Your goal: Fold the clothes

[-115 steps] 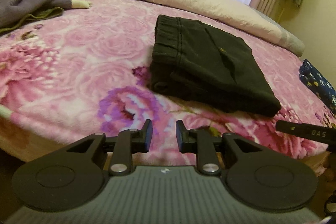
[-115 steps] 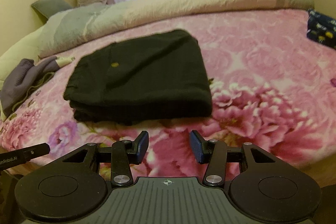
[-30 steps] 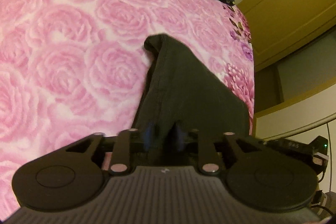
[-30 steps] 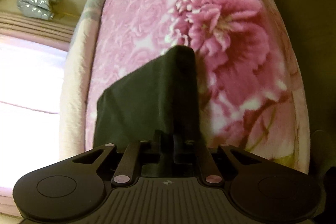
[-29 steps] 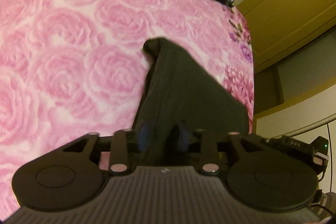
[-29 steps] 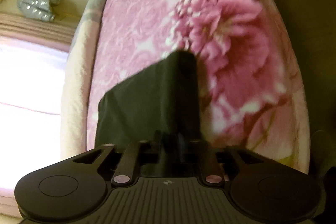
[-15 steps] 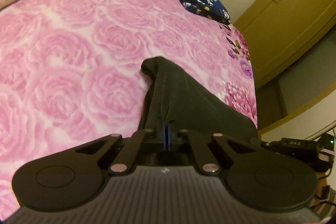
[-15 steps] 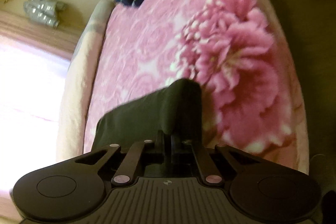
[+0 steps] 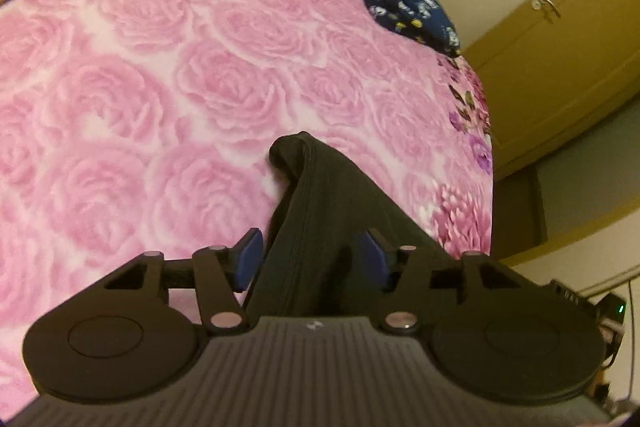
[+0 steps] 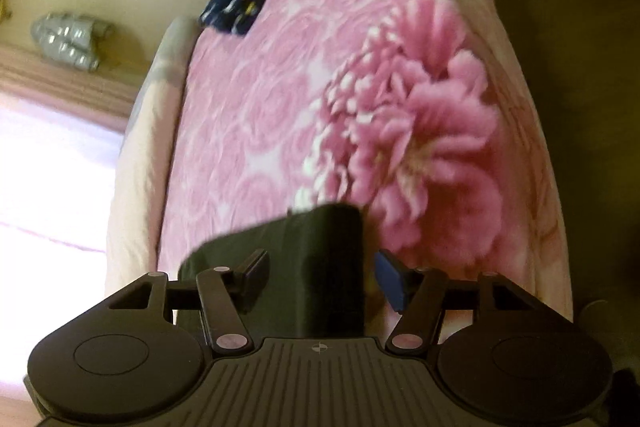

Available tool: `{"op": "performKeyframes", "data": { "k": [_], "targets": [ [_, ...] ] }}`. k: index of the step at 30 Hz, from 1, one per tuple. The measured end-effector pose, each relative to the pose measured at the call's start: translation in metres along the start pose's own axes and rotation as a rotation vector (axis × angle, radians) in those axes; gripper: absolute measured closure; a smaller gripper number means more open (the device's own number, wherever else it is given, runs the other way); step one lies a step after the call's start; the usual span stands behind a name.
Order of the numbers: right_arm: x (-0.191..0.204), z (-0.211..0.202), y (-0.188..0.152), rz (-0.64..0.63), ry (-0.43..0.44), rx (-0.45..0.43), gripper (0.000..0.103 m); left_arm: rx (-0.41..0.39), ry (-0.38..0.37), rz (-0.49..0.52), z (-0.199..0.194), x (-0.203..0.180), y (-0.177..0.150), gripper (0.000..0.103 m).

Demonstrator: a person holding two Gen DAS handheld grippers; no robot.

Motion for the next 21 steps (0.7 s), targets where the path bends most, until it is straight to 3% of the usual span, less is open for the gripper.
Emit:
{"op": "performKeyframes", "data": {
  "k": [3,4,5,6,10,12,16,19,21],
  "targets": [
    [-0.003,0.016,0.003,0.029,0.019,0.023,0.042,0.056,-0.023,-0.02,0.025,-0.006,0.002,0.065],
    [-0.003,0.021,0.003,0.032,0.026,0.036,0.043,0.063,-0.026,-0.031,0.03,-0.006,0.003,0.075],
    [-0.003,0.026,0.003,0.034,0.033,0.05,0.065,0.063,-0.038,-0.05,0.031,-0.004,0.004,0.09],
    [-0.002,0.03,0.002,0.029,0.031,0.066,0.091,0.066,-0.068,-0.076,0.031,-0.001,0.005,0.096],
    [-0.005,0.031,0.002,-0.004,0.013,0.07,0.095,0.07,-0.175,-0.158,0.025,0.009,0.009,0.098],
    [-0.009,0.031,-0.001,0.004,0.012,0.07,0.095,0.073,-0.182,-0.206,0.026,0.017,0.013,0.099],
    [-0.012,0.03,0.0,0.05,0.029,0.08,0.094,0.134,-0.266,-0.339,0.032,0.03,0.011,0.096],
    [-0.011,0.031,0.003,0.061,0.04,0.083,0.092,0.135,-0.261,-0.321,0.034,0.027,0.011,0.09],
    [-0.011,0.033,0.004,0.065,0.037,0.083,0.092,0.112,-0.223,-0.26,0.034,0.025,0.012,0.094]
  ]
}}
Point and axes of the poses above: each gripper's, at about its wrist camera, not at the fingertips, and z roughly the way its jaws point, x to its left, y to its top, the point moved 10 cm from there along z, roughly the way its jaws point, and after that the axes turned 13 degrees about y, right-handed, at the moved point
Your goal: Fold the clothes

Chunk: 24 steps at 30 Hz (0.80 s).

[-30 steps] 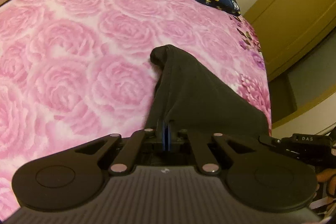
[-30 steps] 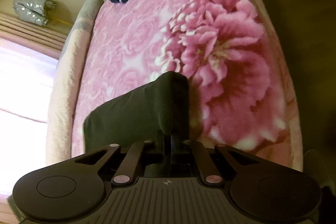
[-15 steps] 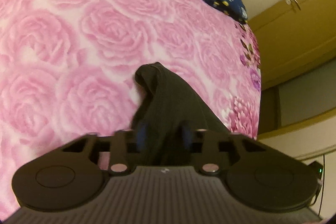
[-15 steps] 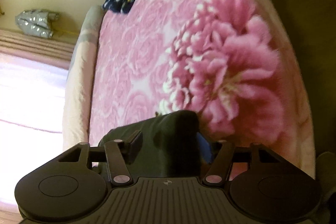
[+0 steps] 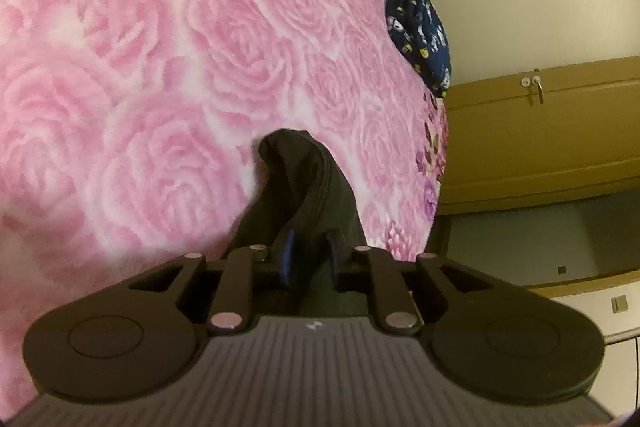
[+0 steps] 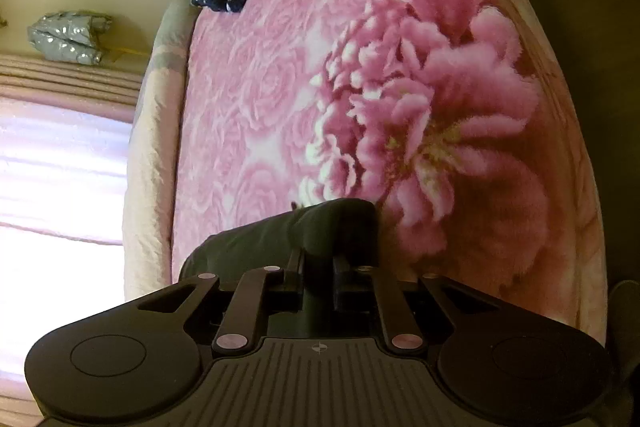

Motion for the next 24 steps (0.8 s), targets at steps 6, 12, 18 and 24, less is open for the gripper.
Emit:
{"op": "performKeyframes", "data": {
  "k": [6,12,18,24],
  "targets": [
    [0.003,0.002,-0.003,-0.073,-0.043,-0.001,0.095,-0.063,0.116,0.185,0.001,-0.005,0.003,0.1],
    [0.008,0.006,-0.002,-0.129,-0.083,0.054,0.09,-0.105,0.226,0.394,0.0,-0.032,0.005,0.098],
    [0.002,-0.004,0.023,0.008,-0.043,-0.032,0.044,-0.048,0.081,0.061,0.012,-0.024,0.036,0.06],
    [-0.01,0.014,0.02,0.114,-0.022,0.008,0.08,0.038,0.082,0.082,0.038,-0.026,0.036,0.095]
  ]
}}
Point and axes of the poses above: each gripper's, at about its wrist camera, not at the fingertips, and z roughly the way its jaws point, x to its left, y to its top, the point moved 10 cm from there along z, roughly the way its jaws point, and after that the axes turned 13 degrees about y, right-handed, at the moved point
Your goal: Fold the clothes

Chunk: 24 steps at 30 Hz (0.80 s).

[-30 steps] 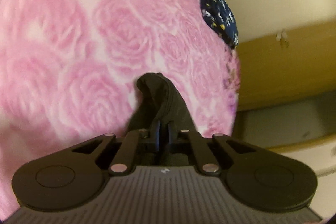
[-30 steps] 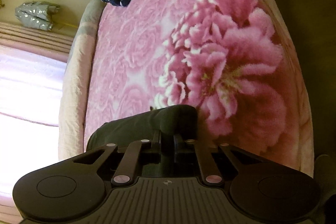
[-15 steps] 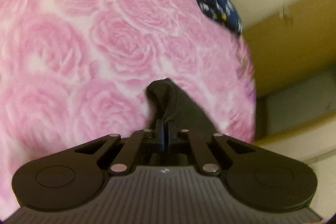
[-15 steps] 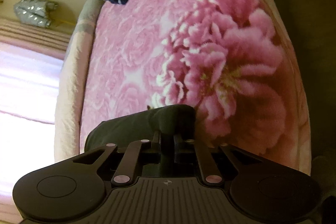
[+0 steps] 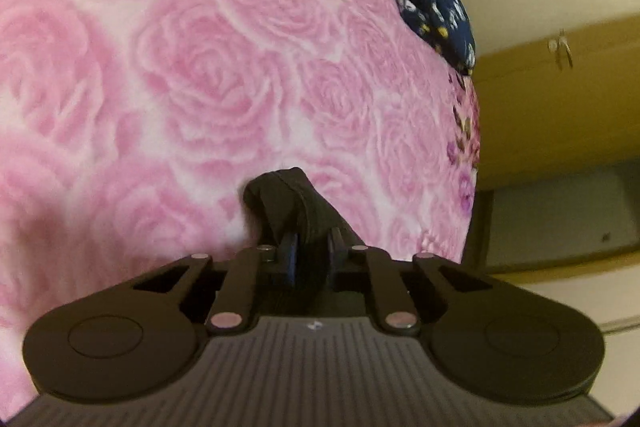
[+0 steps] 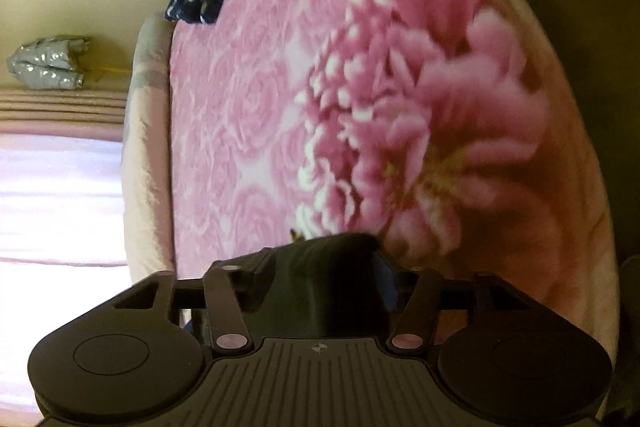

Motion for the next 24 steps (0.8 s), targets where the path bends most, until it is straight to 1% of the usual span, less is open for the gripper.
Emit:
{"op": "performKeyframes", "data": {
  "k": [1,3,6,7,11,12,13,14,15,16,17,19,21,23,24],
  "targets": [
    [-0.002,0.001,0.0,-0.006,-0.018,-0.001,0.083,-0.014,0.005,0.03,-0.002,-0.002,0.002,0.096],
    [-0.002,-0.001,0.0,-0.024,-0.009,-0.003,0.088,-0.049,0.022,0.103,-0.005,-0.006,0.006,0.097],
    [-0.002,-0.002,-0.002,-0.054,-0.02,-0.027,0.091,-0.098,0.049,0.217,-0.005,-0.012,0.005,0.095],
    [-0.002,-0.002,-0.002,-0.063,-0.028,-0.037,0.091,-0.109,0.054,0.237,-0.003,-0.01,0.005,0.095],
    [-0.004,-0.001,-0.006,-0.097,-0.043,-0.047,0.091,-0.148,0.082,0.28,0.007,-0.005,0.0,0.093],
    [-0.003,-0.001,-0.006,-0.109,-0.045,-0.042,0.09,-0.153,0.086,0.274,0.006,-0.007,-0.002,0.093],
    [-0.002,-0.001,-0.006,-0.121,-0.047,-0.037,0.089,-0.149,0.083,0.245,0.002,-0.006,-0.003,0.087],
    [-0.001,-0.005,-0.009,-0.116,-0.043,-0.034,0.085,-0.142,0.077,0.211,-0.003,-0.004,-0.003,0.085],
    [0.0,-0.009,-0.012,-0.107,-0.038,-0.031,0.067,-0.134,0.074,0.181,-0.01,0.0,-0.005,0.083],
    [0.001,-0.013,-0.016,-0.097,-0.033,-0.028,0.054,-0.124,0.074,0.156,-0.017,0.006,-0.008,0.077],
    [0.002,-0.017,-0.019,-0.087,-0.028,-0.026,0.036,-0.109,0.071,0.131,-0.025,0.012,-0.013,0.075],
    [0.004,-0.025,-0.026,-0.068,-0.017,-0.02,0.036,-0.054,0.064,0.099,-0.039,0.023,-0.03,0.073],
    [0.007,-0.034,-0.033,-0.049,-0.007,-0.015,0.037,-0.005,0.066,0.109,-0.056,0.031,-0.054,0.067],
    [0.006,-0.039,-0.055,-0.032,0.005,0.03,0.037,0.02,0.08,0.13,-0.069,0.037,-0.076,0.054],
    [0.005,-0.039,-0.064,-0.028,0.007,0.047,0.037,0.029,0.089,0.141,-0.075,0.039,-0.086,0.054]
  ]
}}
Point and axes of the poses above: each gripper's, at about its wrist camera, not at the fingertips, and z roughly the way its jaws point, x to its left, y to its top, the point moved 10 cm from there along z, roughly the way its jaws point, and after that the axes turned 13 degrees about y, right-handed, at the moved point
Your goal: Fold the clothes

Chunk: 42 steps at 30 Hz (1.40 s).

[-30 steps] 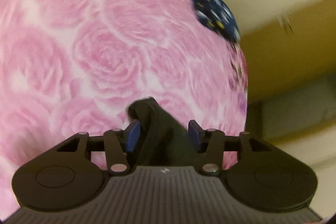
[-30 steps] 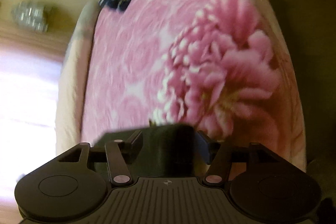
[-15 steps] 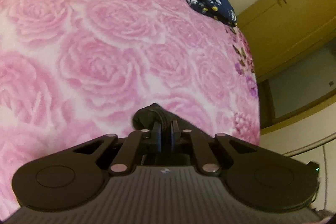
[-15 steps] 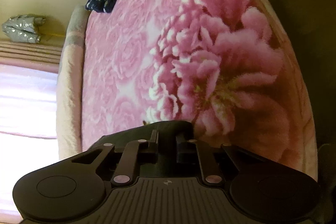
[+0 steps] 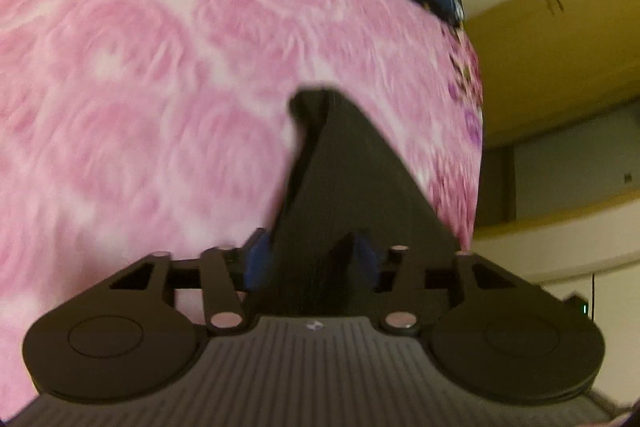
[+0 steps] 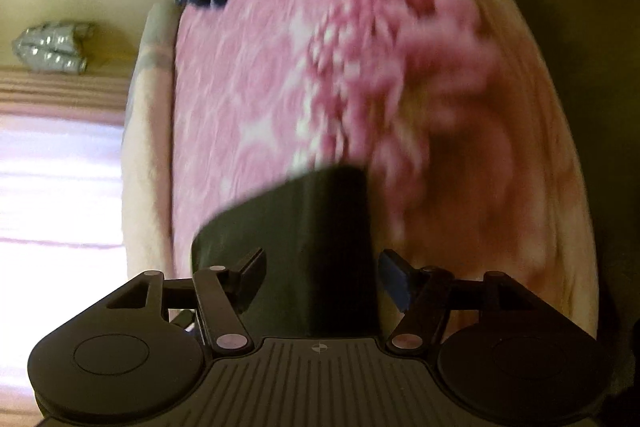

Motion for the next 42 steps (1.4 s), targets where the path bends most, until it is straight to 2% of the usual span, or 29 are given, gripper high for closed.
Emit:
{"op": "performKeyframes", "data": {
  "k": [2,3,4,5,6,7,8,10,13,14,15,16,17,18,21,25,26,27,28,30,32,34,37,40,42],
  "targets": [
    [-0.002,0.002,-0.017,0.007,0.002,0.032,0.039,0.016,0.014,0.006,-0.002,0.005,-0.018,0.057],
    [-0.003,0.004,-0.025,0.01,0.003,0.048,0.051,0.009,0.006,0.003,-0.002,0.006,-0.023,0.059],
    [-0.004,0.005,-0.034,0.014,0.004,0.064,0.061,-0.011,-0.007,0.002,-0.002,0.006,-0.024,0.078],
    [-0.005,0.006,-0.042,0.017,0.005,0.08,0.066,-0.03,-0.023,0.004,-0.003,0.004,-0.025,0.095],
    [-0.005,0.006,-0.043,0.006,-0.003,0.076,0.079,-0.051,-0.03,0.01,-0.004,0.003,-0.023,0.095],
    [-0.005,0.006,-0.043,-0.009,-0.014,0.066,0.082,-0.07,-0.025,0.02,-0.003,0.004,-0.023,0.095],
    [-0.004,0.005,-0.042,-0.027,-0.018,0.057,0.09,-0.083,-0.022,0.035,-0.002,0.006,-0.024,0.095],
    [-0.005,0.004,-0.042,-0.06,-0.031,0.046,0.094,-0.083,-0.032,0.001,0.005,0.016,-0.029,0.094],
    [-0.005,0.007,-0.045,-0.111,-0.069,0.046,0.094,-0.112,-0.004,-0.017,0.004,0.017,-0.033,0.093],
    [-0.001,0.007,-0.045,-0.135,-0.087,0.052,0.093,-0.124,0.01,-0.01,0.001,0.014,-0.034,0.09],
    [0.003,0.007,-0.045,-0.158,-0.104,0.058,0.092,-0.136,0.024,0.005,-0.004,0.01,-0.035,0.083],
    [0.008,0.005,-0.045,-0.194,-0.13,0.06,0.086,-0.148,0.038,0.02,-0.009,0.006,-0.036,0.08],
    [0.014,0.0,-0.043,-0.242,-0.178,0.051,0.063,-0.16,0.052,0.035,-0.014,0.003,-0.037,0.084],
    [0.021,-0.006,-0.042,-0.292,-0.22,0.029,0.055,-0.171,0.067,0.051,-0.019,-0.001,-0.037,0.087],
    [0.051,-0.017,-0.043,-0.481,-0.263,-0.016,0.055,-0.207,0.109,0.096,-0.034,-0.013,-0.039,0.093],
    [0.086,0.003,-0.069,-0.728,-0.241,0.032,0.056,-0.24,0.174,0.169,-0.047,-0.027,-0.044,0.098],
    [0.088,0.011,-0.082,-0.776,-0.25,0.055,0.062,-0.229,0.201,0.205,-0.038,-0.028,-0.05,0.101],
    [0.083,0.018,-0.094,-0.808,-0.268,0.082,0.07,-0.22,0.225,0.241,-0.027,-0.026,-0.056,0.101],
    [0.077,0.026,-0.105,-0.836,-0.287,0.108,0.073,-0.219,0.242,0.258,-0.019,-0.023,-0.061,0.101],
    [0.053,0.042,-0.124,-0.88,-0.334,0.17,0.073,-0.231,0.266,0.255,-0.007,-0.011,-0.07,0.1],
    [0.037,0.049,-0.138,-0.986,-0.354,0.189,0.073,-0.243,0.286,0.248,0.001,-0.003,-0.077,0.1],
    [0.035,0.049,-0.14,-1.042,-0.371,0.21,0.073,-0.257,0.302,0.24,-0.004,-0.003,-0.077,0.1],
    [0.044,0.041,-0.136,-1.03,-0.358,0.219,0.073,-0.302,0.347,0.278,-0.029,-0.015,-0.08,0.101],
    [0.065,0.023,-0.145,-1.052,-0.323,0.198,0.073,-0.348,0.325,0.243,-0.059,-0.021,-0.083,0.101],
    [0.075,0.017,-0.161,-1.073,-0.286,0.221,0.073,-0.339,0.315,0.248,-0.063,-0.022,-0.094,0.101]
  ]
}}
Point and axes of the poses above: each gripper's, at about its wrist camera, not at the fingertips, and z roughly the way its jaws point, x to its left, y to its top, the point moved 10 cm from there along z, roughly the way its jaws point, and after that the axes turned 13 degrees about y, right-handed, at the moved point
